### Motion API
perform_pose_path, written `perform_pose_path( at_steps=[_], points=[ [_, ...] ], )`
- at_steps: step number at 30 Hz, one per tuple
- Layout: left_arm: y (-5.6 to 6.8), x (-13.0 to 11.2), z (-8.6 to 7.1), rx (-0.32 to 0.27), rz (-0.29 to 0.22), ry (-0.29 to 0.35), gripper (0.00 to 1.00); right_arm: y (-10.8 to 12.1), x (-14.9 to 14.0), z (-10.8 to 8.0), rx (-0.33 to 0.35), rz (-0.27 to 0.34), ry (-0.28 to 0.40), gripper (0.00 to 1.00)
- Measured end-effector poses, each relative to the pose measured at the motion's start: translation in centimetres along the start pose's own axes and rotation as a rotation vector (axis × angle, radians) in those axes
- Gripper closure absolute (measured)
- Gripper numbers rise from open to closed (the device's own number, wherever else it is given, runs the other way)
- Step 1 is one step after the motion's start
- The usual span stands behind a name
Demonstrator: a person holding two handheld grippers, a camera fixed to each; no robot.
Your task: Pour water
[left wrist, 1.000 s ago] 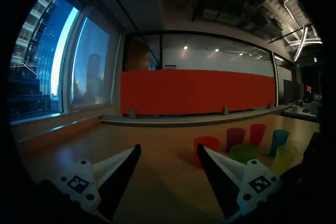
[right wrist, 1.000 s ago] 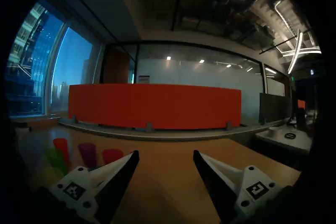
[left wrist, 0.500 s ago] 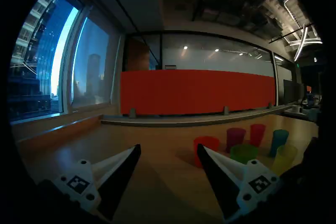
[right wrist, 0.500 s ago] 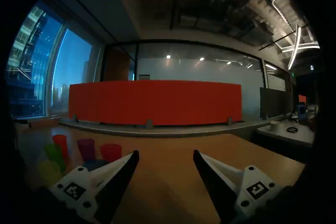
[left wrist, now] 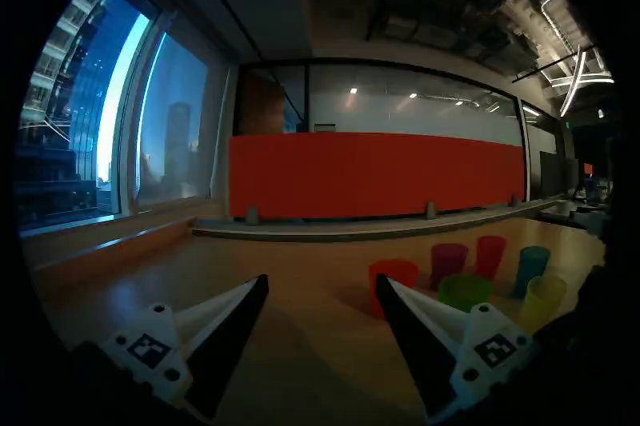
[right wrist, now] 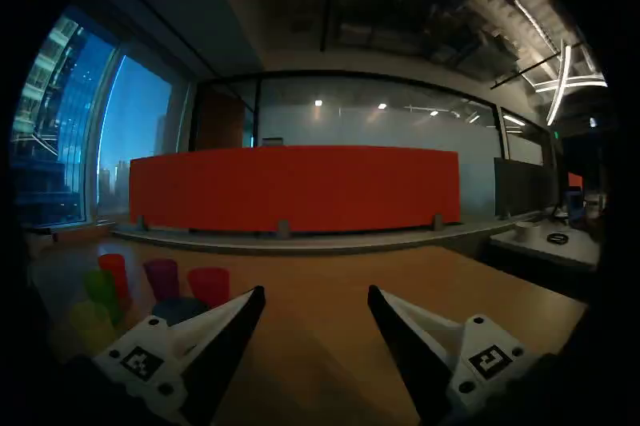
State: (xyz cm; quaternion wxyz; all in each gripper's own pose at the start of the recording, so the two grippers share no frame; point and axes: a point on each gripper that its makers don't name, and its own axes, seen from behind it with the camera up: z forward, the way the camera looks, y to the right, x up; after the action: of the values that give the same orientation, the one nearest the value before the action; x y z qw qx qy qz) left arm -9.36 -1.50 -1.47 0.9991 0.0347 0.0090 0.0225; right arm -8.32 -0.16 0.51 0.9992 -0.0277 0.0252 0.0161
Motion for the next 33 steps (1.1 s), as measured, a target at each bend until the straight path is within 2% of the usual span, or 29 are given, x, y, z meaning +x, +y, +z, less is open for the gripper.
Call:
perform_pose_path(
  at_steps=[33],
  points=[
    [0.05,-0.08,-0.03,0.000,0.000,0.000,0.01,-0.34,-0.02,-0.24,0.009,-0.009,-0.007,0.00]
  ],
)
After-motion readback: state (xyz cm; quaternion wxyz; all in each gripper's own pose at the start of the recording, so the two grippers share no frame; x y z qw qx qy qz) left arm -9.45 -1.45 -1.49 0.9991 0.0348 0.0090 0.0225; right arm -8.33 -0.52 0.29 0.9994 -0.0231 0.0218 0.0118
